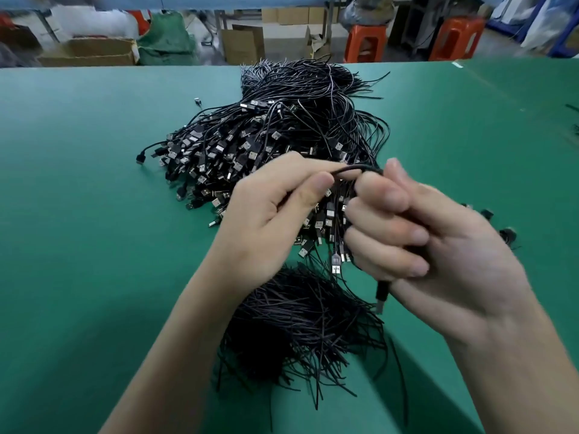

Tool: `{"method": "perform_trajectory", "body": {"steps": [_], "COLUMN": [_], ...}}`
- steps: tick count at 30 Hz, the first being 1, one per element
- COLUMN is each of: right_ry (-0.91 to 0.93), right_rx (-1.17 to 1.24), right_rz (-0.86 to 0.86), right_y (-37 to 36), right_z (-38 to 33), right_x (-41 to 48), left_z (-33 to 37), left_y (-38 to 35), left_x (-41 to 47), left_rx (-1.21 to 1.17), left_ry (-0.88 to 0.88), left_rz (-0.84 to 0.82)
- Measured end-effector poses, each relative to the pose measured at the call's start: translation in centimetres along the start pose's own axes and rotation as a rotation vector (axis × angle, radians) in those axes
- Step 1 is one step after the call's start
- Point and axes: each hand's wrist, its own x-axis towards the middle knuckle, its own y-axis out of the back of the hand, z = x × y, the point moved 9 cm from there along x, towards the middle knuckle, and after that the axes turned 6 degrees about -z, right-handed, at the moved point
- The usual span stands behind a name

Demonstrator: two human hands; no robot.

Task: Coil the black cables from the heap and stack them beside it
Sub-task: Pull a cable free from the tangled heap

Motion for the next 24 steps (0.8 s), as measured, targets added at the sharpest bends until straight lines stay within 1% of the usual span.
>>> {"method": "perform_trajectory", "body": {"steps": [2,3,4,5,7,8,10,12,13,14,15,16,17,19,20,21,22,24], "right_ry": [0.082,0.156,0.251,0.356,0.556,0.624,0.704,0.679,0.620,0.534,0.424,0.287,0.143,-0.074,-0.112,-0.100,-0.060,0.049], "right_rx": [0.188,0.255,0.247,0.148,-0.211,-0.397,-0.800,-1.242,-1.430,-1.548,-1.565,-1.483,-1.298,-0.795,-0.578,-0.418,-0.314,-0.199], "right_rz": [-0.064,-0.064,-0.023,0.063,0.256,0.325,0.402,0.468,0.496,0.511,0.507,0.472,0.399,0.203,0.117,0.050,0.006,0.002], "right_y": [-0.6,-0.6,0.0,0.9,2.1,2.3,1.7,0.9,0.7,1.0,1.6,2.5,3.2,3.0,2.2,1.2,0.5,-0.1], "right_z": [-0.8,-1.5,-2.2,-3.0,-4.9,-5.6,-6.5,-6.5,-6.0,-5.5,-4.7,-3.7,-2.3,0.8,1.6,1.9,1.8,1.0], "right_x": [0.0,0.1,0.0,-0.3,-1.4,-2.0,-3.0,-3.4,-3.2,-2.8,-2.3,-1.6,-1.0,0.0,0.2,0.4,0.5,0.5], "left_z": [-0.1,0.0,0.0,-0.1,-0.1,0.3,1.4,2.5,2.9,3.3,3.4,3.3,2.9,2.1,1.6,1.2,0.8,-0.1], "left_y": [-1.3,-2.3,-3.3,-4.2,-5.2,-5.1,-4.1,-2.4,-1.5,-0.6,0.4,1.4,2.3,3.1,3.0,2.7,2.2,0.5], "left_x": [-0.1,-0.1,-0.3,-0.5,-0.8,-0.8,-0.6,-0.3,-0.2,-0.2,-0.3,-0.4,-0.5,-0.6,-0.5,-0.4,-0.4,-0.4], "left_rx": [-0.023,-0.027,-0.023,-0.012,0.054,0.093,0.151,0.212,0.234,0.246,0.249,0.245,0.233,0.149,0.079,0.016,-0.026,-0.061], "left_ry": [0.034,0.053,0.084,0.120,0.152,0.125,0.042,-0.032,-0.067,-0.096,-0.115,-0.120,-0.113,-0.083,-0.066,-0.051,-0.032,0.035], "left_rz": [-0.095,-0.159,-0.225,-0.287,-0.384,-0.399,-0.353,-0.246,-0.193,-0.142,-0.087,-0.028,0.030,0.114,0.133,0.136,0.123,0.048]}}
